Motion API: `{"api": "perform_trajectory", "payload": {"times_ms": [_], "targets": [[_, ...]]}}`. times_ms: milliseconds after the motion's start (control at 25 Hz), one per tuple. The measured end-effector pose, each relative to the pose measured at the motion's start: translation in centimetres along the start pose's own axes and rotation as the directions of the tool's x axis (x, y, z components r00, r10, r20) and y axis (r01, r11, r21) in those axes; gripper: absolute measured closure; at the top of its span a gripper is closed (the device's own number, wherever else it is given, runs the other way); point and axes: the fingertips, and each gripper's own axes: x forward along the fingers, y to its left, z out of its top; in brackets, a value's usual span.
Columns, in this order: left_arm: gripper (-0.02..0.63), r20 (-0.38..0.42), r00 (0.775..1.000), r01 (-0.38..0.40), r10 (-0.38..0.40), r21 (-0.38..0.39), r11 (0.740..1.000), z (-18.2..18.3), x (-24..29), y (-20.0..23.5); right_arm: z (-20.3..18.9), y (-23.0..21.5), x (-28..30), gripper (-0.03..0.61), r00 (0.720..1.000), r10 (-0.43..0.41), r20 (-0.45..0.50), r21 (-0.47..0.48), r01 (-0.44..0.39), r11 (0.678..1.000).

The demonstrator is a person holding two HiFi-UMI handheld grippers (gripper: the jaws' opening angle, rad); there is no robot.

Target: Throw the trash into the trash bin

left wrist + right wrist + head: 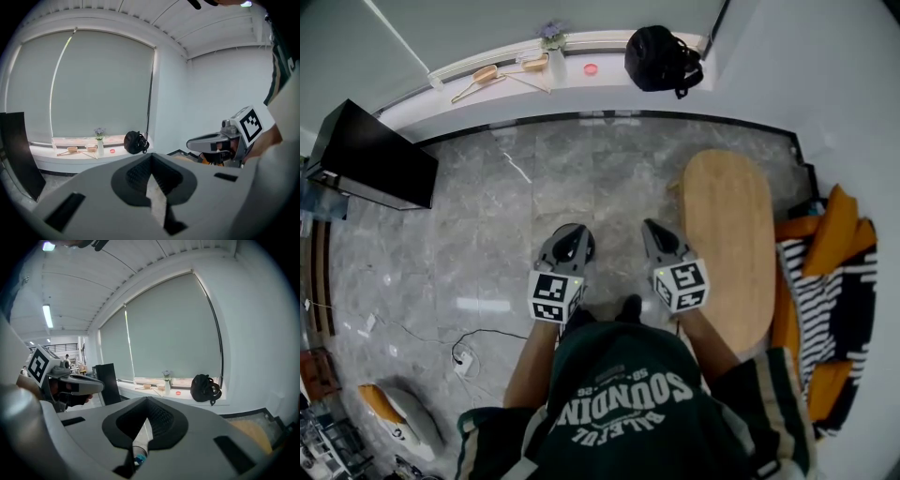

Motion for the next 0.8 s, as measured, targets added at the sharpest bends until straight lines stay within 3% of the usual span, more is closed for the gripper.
{"api": "perform_trajectory", "payload": {"times_ms": [560,800], "targets": [[0.614,-0.001,1.000,-0.010,0.010,0.002,1.000,0.3,0.2,-2.0,-0.3,-0.8,-1.3,0.578,0.999,0.032,0.002,0.005,-0.032,0.999],[0.614,-0.006,1.000,-0.023,0.023,-0.032,0.999,-0.8,-0.9,-3.3,-1.8,0.4,-2.3,0.578,0.998,0.065,-0.028,0.011,-0.064,0.998]]}}
